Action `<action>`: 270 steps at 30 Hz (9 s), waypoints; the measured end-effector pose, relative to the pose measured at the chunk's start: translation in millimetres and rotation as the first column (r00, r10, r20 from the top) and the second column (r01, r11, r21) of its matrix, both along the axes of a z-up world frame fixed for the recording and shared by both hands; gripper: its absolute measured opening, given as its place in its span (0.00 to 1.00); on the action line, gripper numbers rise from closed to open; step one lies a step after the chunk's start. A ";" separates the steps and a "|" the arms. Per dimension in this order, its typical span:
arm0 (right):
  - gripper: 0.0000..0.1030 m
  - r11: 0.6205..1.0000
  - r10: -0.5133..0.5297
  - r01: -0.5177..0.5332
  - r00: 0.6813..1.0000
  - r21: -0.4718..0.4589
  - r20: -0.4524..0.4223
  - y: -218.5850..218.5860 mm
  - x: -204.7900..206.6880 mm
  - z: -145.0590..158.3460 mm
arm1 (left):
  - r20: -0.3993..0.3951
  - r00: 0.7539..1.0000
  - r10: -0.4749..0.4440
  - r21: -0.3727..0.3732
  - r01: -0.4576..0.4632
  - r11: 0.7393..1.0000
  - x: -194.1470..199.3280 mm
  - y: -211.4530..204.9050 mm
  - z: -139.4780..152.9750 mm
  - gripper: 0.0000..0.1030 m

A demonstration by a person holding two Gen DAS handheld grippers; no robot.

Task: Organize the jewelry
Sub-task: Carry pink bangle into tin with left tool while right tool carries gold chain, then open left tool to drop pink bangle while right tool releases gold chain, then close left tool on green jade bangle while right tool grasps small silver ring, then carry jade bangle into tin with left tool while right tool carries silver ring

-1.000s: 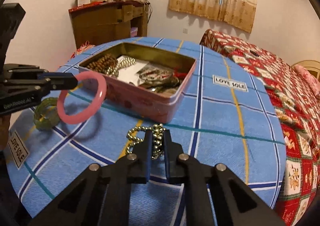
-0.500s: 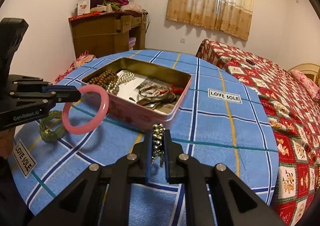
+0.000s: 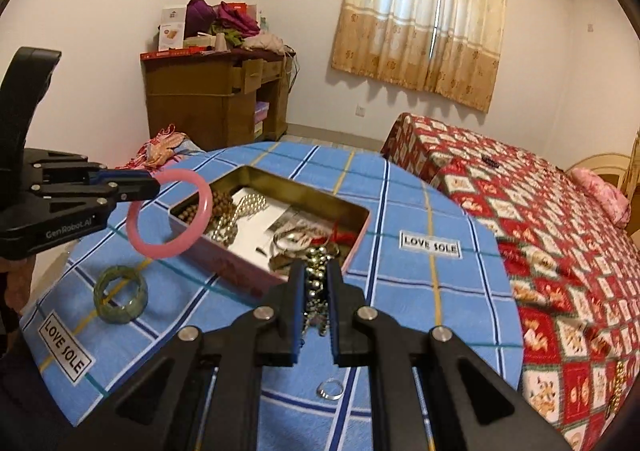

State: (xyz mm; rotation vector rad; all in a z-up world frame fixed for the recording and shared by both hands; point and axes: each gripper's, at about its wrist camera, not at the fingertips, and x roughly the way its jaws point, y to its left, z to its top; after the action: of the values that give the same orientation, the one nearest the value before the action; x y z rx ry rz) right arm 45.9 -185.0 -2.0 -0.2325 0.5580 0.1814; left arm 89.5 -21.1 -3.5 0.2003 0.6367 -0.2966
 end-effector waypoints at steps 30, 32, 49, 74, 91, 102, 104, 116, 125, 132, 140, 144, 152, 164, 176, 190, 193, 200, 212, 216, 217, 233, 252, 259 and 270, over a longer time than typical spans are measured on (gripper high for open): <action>0.12 0.997 -0.008 0.008 1.000 -0.071 -0.003 16.7 73.2 14.2 | -0.016 0.998 0.053 0.054 -0.052 0.997 65.7 1.0 8.4 0.09; 0.12 0.997 -0.010 0.009 1.000 -0.075 -0.008 17.5 76.6 13.1 | -0.019 0.998 0.053 0.055 -0.052 0.997 68.8 1.3 8.3 0.09; 0.12 0.996 -0.026 0.021 0.998 -0.091 -0.053 22.3 101.7 1.9 | -0.047 0.998 0.047 0.093 -0.042 0.995 89.1 -11.9 -2.7 0.09; 0.16 0.996 -0.040 0.027 0.985 -0.080 -0.168 18.7 113.9 -37.6 | -0.095 0.995 0.020 0.096 -0.011 0.995 93.5 -18.2 -34.1 0.25; 0.56 0.996 -0.080 0.075 0.989 -0.048 -0.127 -2.5 76.1 -34.1 | -0.048 0.993 0.104 0.094 -0.099 0.991 54.8 11.4 -29.4 0.69; 0.59 0.989 -0.148 0.149 0.978 -0.007 -0.146 -37.6 44.5 -35.4 | -0.025 0.997 0.075 0.107 -0.072 0.992 7.4 17.5 -25.0 0.69; 0.59 0.987 -0.157 0.158 0.976 -0.005 -0.152 -41.8 37.4 -37.5 | -0.030 0.997 0.065 0.117 -0.061 0.991 -0.9 16.5 -28.0 0.69; 0.59 0.990 -0.138 0.141 0.970 0.005 -0.199 -44.4 -7.7 -56.4 | -0.082 0.994 0.070 0.140 -0.058 0.988 -42.2 36.7 -56.1 0.69; 0.59 0.993 -0.118 0.117 0.967 -0.015 -0.227 -38.8 -14.6 -76.0 | -0.125 0.991 0.049 0.141 -0.031 0.989 -47.4 27.2 -78.2 0.69; 0.45 0.994 -0.103 0.105 0.963 -0.005 -0.248 -40.0 -12.8 -87.5 | -0.135 0.989 0.056 0.127 -0.039 0.991 -45.9 28.0 -86.5 0.69; 0.30 0.997 -0.068 0.076 0.966 0.023 -0.248 -34.0 -15.6 -89.6 | -0.135 0.989 0.052 0.107 -0.037 0.994 -43.9 29.3 -89.7 0.68; 0.23 0.998 -0.056 0.064 0.967 0.023 -0.250 -30.1 -17.5 -90.0 | -0.160 0.987 0.009 0.069 0.002 0.998 -45.0 26.9 -89.2 0.43; 0.22 0.998 -0.039 0.048 0.969 0.034 -0.245 -28.4 -18.5 -88.8 | -0.181 0.982 -0.047 0.041 0.055 0.998 -49.1 20.0 -88.3 0.13; 0.22 0.999 -0.032 0.038 0.973 0.022 -0.229 -25.2 -21.2 -86.6 | -0.163 0.985 -0.054 0.053 0.064 0.997 -53.4 16.8 -85.0 0.07; 0.22 1.000 -0.020 0.022 0.980 0.007 -0.199 -17.3 -25.1 -79.1 | -0.107 0.993 -0.044 0.033 0.048 0.998 -56.2 21.3 -61.9 0.07; 0.22 1.000 -0.011 0.014 0.994 0.027 -0.113 -12.7 -27.5 -44.4 | -0.001 0.998 -0.060 -0.022 0.060 0.998 -52.2 3.0 -8.7 0.07; 0.22 0.999 -0.017 0.020 0.996 0.035 -0.090 -13.6 -24.6 -34.7 | 0.019 0.998 -0.055 -0.013 0.056 0.998 -50.0 -1.5 -0.4 0.07; 0.22 0.999 -0.024 0.026 0.998 0.042 -0.057 -14.2 -14.9 -20.4 | 0.043 0.999 -0.033 -0.010 0.034 0.999 -40.4 -1.5 14.0 0.07; 0.22 0.999 -0.024 0.026 0.999 0.046 -0.034 -14.0 0.5 -4.5 | 0.034 0.999 -0.020 0.000 0.020 1.000 -20.0 -4.4 14.8 0.07; 0.22 0.999 -0.022 0.024 0.999 0.047 -0.031 -13.4 6.2 -0.2 | 0.030 0.999 -0.018 0.007 0.017 1.000 -13.8 -4.0 13.9 0.07; 0.22 0.999 -0.023 0.024 0.999 0.045 -0.030 -13.3 7.7 0.7 | 0.029 0.999 -0.017 0.008 0.017 1.000 -12.3 -3.7 14.1 0.07; 0.22 0.999 -0.028 0.029 0.999 0.039 -0.027 -13.1 26.7 9.9 | 0.030 0.999 -0.020 0.017 0.019 1.000 10.0 -13.0 19.9 0.07; 0.22 0.999 -0.037 0.037 0.998 -0.013 -0.053 0.5 73.3 7.4 | -0.010 1.000 0.009 0.056 -0.009 0.998 53.2 -20.6 9.9 0.07; 0.22 0.998 -0.051 0.048 0.996 -0.039 -0.073 6.2 86.8 -1.2 | -0.031 0.999 0.020 0.081 -0.018 0.997 69.2 -28.0 -1.0 0.07; 0.22 0.996 -0.069 0.062 0.992 -0.064 -0.110 14.7 110.9 -19.2 | -0.066 0.997 0.037 0.110 -0.029 0.994 86.3 -35.0 -19.6 0.07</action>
State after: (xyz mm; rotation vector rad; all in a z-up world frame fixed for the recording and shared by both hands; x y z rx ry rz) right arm 156.8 -170.3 -21.2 -0.2630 0.6825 0.1143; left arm 175.8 -56.1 -23.1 0.2846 0.7236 -0.2380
